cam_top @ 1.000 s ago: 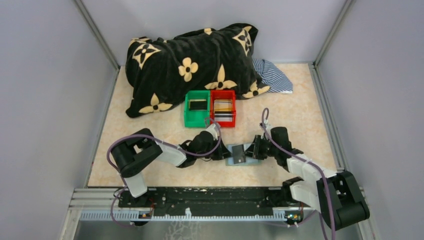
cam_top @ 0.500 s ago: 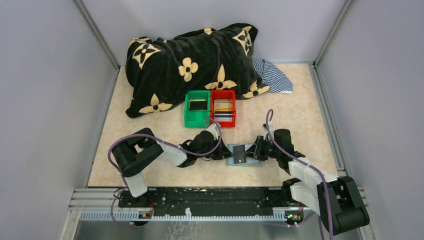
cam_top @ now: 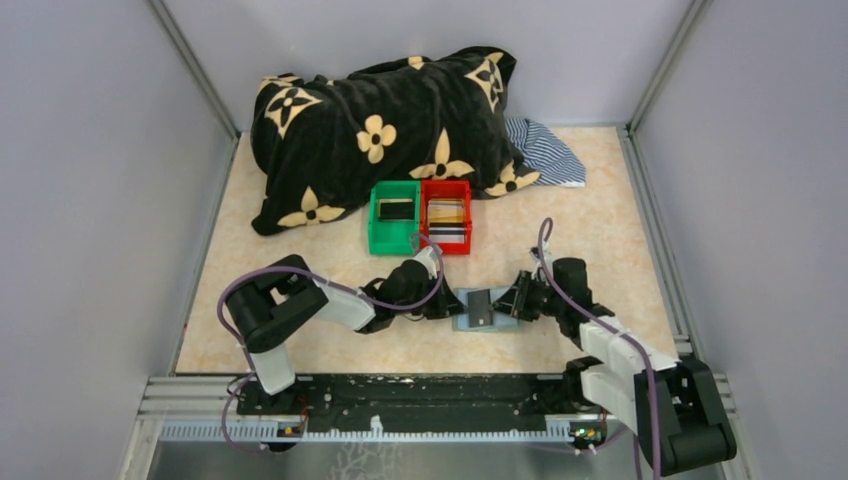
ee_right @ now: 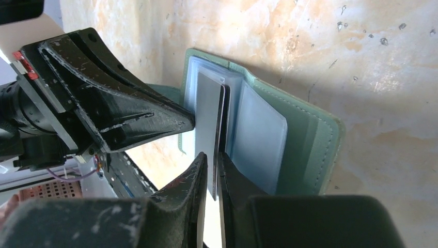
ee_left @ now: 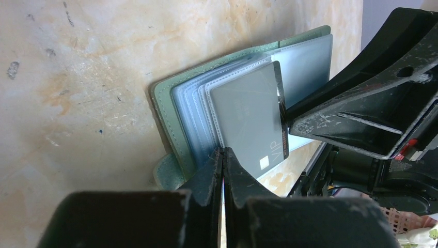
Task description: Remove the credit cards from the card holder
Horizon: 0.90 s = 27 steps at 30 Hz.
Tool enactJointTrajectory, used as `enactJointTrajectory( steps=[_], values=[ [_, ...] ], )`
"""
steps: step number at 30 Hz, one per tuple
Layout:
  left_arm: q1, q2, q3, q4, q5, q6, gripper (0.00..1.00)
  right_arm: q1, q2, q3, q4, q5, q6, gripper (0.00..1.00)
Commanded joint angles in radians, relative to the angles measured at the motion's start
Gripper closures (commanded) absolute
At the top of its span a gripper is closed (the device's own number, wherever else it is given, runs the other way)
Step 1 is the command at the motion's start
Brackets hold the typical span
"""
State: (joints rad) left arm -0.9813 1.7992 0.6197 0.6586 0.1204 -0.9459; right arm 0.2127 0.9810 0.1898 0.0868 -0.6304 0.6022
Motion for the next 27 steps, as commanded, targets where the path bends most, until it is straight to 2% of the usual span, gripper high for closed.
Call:
enactJointTrajectory(
  steps=[1,5,11,27],
  values=[
    [0.008,0.047,-0.01,-0.123,-0.024,0.033,0.96,-0.006,0.018,0.02,0.058,-0.045,-0.014,0.9],
    [0.01,0.052,-0.01,-0.123,-0.019,0.032,0.96,-0.006,0.024,0.023,0.057,-0.042,-0.015,1.0],
    [0.013,0.057,0.0,-0.128,-0.016,0.035,0.96,-0.006,0.018,0.028,0.044,-0.032,-0.019,1.0],
    [0.03,0.067,-0.039,-0.062,0.008,0.003,0.96,-0.051,-0.119,0.041,-0.12,0.098,-0.008,1.0]
  ],
)
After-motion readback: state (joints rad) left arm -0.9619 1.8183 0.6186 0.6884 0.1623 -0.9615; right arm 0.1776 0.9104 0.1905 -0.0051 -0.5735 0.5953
